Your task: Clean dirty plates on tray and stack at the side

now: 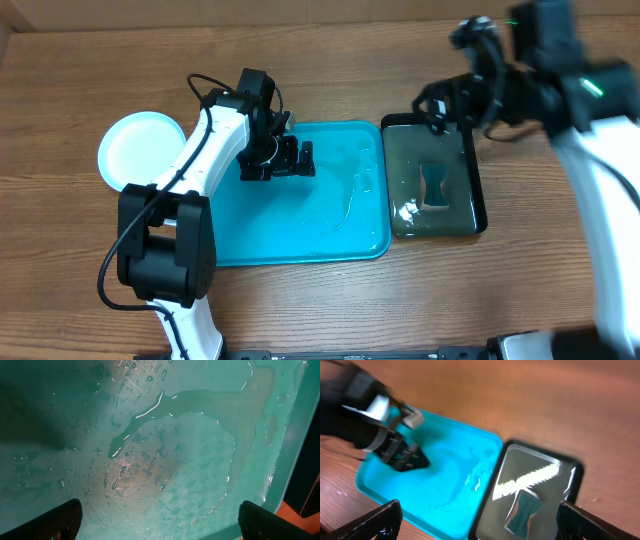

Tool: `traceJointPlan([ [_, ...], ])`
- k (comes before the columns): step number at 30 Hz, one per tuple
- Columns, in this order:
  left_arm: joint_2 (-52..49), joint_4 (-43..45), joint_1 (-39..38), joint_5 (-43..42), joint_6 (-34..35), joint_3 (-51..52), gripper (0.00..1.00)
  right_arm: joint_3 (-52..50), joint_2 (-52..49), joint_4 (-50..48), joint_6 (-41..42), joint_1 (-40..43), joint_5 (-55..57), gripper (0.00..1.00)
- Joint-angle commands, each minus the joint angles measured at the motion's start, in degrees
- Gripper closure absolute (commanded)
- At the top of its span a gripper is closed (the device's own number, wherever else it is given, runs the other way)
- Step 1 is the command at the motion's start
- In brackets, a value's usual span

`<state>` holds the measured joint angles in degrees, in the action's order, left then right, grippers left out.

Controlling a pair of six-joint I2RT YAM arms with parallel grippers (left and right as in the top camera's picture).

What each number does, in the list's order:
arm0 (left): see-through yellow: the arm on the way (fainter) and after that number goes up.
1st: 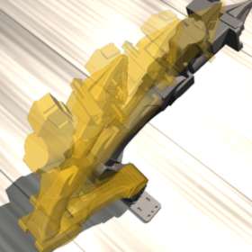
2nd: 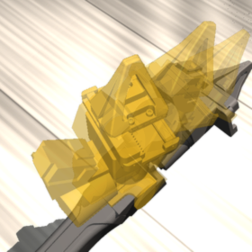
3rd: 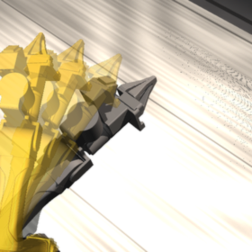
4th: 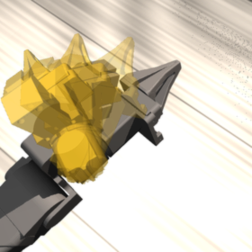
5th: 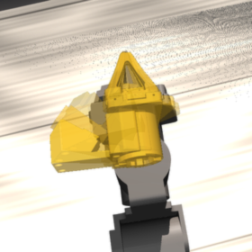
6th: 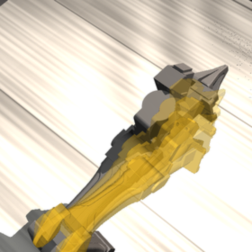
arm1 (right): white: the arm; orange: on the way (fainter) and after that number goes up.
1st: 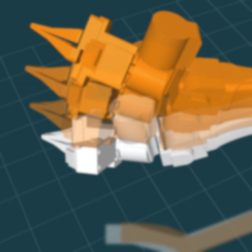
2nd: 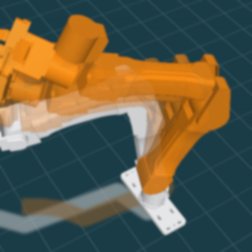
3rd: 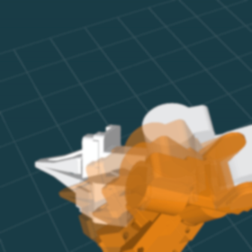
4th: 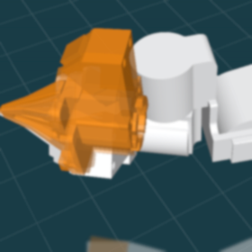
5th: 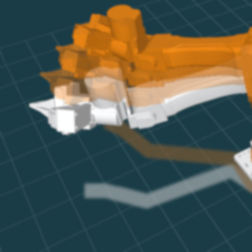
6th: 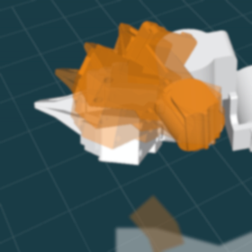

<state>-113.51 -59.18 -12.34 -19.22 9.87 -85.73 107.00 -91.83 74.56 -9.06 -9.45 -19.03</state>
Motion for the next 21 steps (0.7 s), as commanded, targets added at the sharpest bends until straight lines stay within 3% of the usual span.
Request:
traceJointPlan([
  [1, -0.26, -0.09, 0.28, 0.37, -1.07, 0.04, 0.0, 0.96, 12.61, 0.07, -0.39, -0.28, 0.09, 0.0],
  [13, -0.26, -0.09, 0.28, 0.37, -1.09, 0.04, 0.0, -3.15, 36.3, -1.25, -0.44, -0.28, 1.36, 0.0],
  [17, -0.26, -0.09, 0.31, 0.37, -1.07, 0.04, 0.0, -12.66, 45.64, -5.77, -0.46, -0.28, 3.61, 0.0],
  [21, -0.26, -0.09, 0.31, 0.37, -1.07, 0.04, 0.0, -31.71, 58.8, -18.71, -0.44, -0.17, 3.58, 0.0],
])
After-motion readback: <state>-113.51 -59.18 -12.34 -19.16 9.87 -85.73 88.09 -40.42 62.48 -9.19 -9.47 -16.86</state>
